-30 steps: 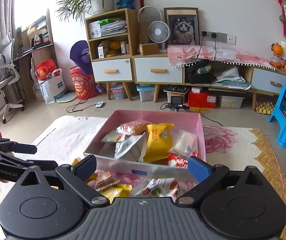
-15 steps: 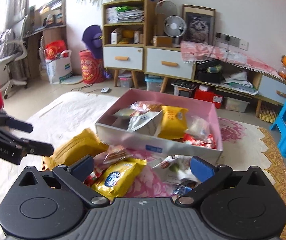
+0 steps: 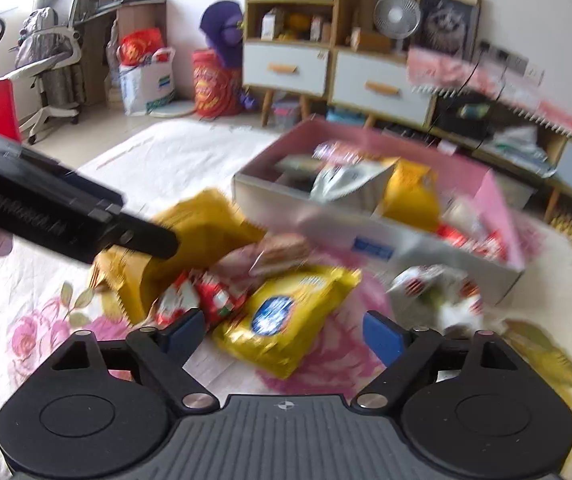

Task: Organize snacks
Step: 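Grasp the yellow pillow pack with the left tool while the right tool grasps the yellow blue-label biscuit pack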

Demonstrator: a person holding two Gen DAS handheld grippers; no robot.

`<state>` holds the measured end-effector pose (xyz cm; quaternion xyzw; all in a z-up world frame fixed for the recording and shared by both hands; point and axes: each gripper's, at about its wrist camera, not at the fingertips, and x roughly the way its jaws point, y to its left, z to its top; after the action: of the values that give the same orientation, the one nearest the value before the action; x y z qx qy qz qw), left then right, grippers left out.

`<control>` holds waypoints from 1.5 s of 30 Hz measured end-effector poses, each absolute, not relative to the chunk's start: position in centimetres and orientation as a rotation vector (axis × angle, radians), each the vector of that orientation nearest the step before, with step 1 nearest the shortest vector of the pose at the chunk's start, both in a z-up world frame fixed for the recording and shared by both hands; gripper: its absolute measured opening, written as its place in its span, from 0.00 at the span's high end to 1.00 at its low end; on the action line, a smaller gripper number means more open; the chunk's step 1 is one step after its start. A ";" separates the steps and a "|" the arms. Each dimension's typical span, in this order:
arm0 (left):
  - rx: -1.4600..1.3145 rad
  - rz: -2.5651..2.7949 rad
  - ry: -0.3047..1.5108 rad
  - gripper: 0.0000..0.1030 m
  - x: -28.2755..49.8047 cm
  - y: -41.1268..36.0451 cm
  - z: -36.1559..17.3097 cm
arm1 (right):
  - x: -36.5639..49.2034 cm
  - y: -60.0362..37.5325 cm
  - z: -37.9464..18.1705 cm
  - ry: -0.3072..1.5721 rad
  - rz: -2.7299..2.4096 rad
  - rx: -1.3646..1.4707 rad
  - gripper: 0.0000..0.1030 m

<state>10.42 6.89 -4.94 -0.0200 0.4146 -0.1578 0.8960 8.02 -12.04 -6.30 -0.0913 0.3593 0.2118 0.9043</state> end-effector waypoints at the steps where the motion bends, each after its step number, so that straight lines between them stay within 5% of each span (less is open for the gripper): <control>1: -0.050 -0.332 0.868 0.46 10.5 6.9 -5.2 | 7.9 -11.8 -6.7 0.754 0.442 -0.188 0.27; 11: -0.065 -0.329 0.879 0.56 11.0 6.9 -5.8 | 7.8 -11.4 -7.5 0.775 0.428 -0.198 0.46; 36: -0.232 -0.226 0.986 0.56 12.4 8.3 -6.7 | 8.3 -10.3 -7.5 0.720 0.445 -0.296 0.39; 45: -0.220 -0.203 0.974 0.61 12.0 8.6 -6.2 | 8.8 -10.5 -6.6 0.676 0.431 -0.293 0.55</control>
<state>11.97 8.63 -6.21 -0.1053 0.4664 -0.0973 0.8729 8.79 -10.47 -6.64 -0.1420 0.3280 0.2091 0.9102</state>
